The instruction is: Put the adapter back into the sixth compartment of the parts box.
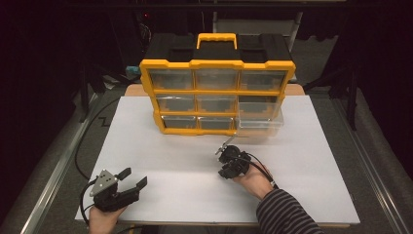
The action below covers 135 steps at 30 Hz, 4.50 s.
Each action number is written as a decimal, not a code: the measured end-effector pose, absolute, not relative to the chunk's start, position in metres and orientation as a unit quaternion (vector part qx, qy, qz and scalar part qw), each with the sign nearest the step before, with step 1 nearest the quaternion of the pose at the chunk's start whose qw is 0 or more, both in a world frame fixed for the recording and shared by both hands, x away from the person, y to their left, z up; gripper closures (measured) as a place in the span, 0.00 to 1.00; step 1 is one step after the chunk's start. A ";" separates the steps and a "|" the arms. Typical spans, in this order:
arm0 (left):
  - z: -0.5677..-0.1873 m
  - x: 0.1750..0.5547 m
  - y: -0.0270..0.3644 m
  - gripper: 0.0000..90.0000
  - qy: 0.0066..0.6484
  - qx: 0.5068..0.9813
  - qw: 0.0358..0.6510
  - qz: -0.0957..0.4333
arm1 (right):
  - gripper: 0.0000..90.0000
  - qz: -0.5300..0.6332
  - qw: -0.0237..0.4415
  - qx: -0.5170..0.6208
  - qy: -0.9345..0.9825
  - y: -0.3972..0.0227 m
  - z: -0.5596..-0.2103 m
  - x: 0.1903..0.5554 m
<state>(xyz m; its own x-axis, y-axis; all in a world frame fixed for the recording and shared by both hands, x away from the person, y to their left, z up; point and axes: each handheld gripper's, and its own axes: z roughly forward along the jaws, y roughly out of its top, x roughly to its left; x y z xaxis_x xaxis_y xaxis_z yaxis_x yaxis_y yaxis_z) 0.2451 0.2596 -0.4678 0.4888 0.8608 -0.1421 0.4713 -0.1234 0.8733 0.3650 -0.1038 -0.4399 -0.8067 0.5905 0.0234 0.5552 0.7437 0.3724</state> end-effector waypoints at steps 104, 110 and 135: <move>-0.468 0.245 0.260 0.32 0.467 0.719 0.473 0.205 | 0.86 0.443 0.124 0.394 0.796 -0.259 -0.378 0.304; -0.468 0.245 0.259 0.32 0.467 0.718 0.473 0.206 | 0.86 0.454 0.126 0.389 0.792 -0.260 -0.368 0.304; -0.468 0.245 0.259 0.32 0.465 0.720 0.473 0.206 | 0.86 0.480 0.135 0.372 0.783 -0.259 -0.321 0.314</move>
